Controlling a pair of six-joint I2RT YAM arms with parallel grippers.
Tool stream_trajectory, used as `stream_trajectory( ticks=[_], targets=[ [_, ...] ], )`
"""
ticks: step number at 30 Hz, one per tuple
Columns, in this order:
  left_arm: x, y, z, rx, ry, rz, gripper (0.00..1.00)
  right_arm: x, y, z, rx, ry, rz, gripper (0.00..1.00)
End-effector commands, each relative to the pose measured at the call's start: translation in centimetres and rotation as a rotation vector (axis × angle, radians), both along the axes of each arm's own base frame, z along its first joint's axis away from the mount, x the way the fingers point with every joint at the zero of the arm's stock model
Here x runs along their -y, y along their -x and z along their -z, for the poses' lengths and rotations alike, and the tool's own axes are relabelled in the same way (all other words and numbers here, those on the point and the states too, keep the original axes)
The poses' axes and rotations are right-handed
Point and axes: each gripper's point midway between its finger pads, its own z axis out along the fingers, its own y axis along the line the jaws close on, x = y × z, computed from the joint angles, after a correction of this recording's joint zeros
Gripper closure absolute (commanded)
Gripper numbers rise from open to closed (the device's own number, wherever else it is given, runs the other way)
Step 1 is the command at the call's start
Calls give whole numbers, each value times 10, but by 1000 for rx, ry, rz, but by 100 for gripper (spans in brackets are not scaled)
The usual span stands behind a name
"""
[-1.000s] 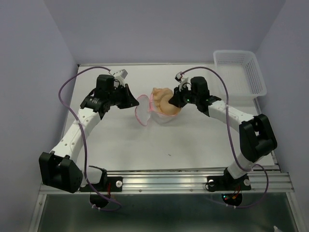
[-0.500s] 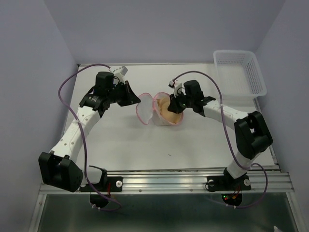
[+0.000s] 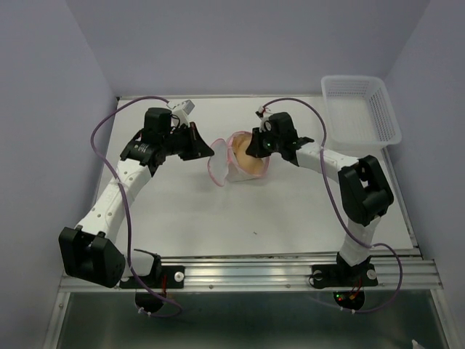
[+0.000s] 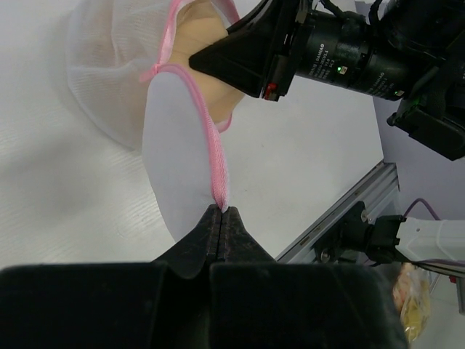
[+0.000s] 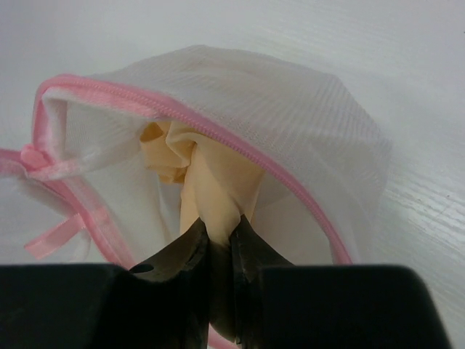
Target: Place the bra in the laundry bag and zip it closed
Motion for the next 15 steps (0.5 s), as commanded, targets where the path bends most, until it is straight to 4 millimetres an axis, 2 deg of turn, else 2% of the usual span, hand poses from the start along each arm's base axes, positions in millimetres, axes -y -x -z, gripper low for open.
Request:
stream_trajectory(
  ticks=[1,3,5,6,9,11,13,15],
  targets=[
    [5,0,-11,44,22,48,100,-5,-28,-30,83,-84,114,79],
    [6,0,-10,38,24,51,100,-7,-27,-32,89,-85,97,61],
    [5,-1,-9,32,22,44,100,-8,-27,-37,94,-87,92,51],
    [5,-3,-10,33,19,35,100,-5,-26,-39,94,-68,92,40],
    [3,-6,-9,24,17,12,100,-1,-27,-54,126,-43,92,29],
    [2,-8,-10,22,22,5,100,7,-19,-63,125,-18,95,29],
    [1,-9,-10,20,22,-1,100,16,-14,-78,154,3,108,23],
    [0,-9,-9,19,21,-6,100,26,-10,-81,162,27,134,22]
  ],
)
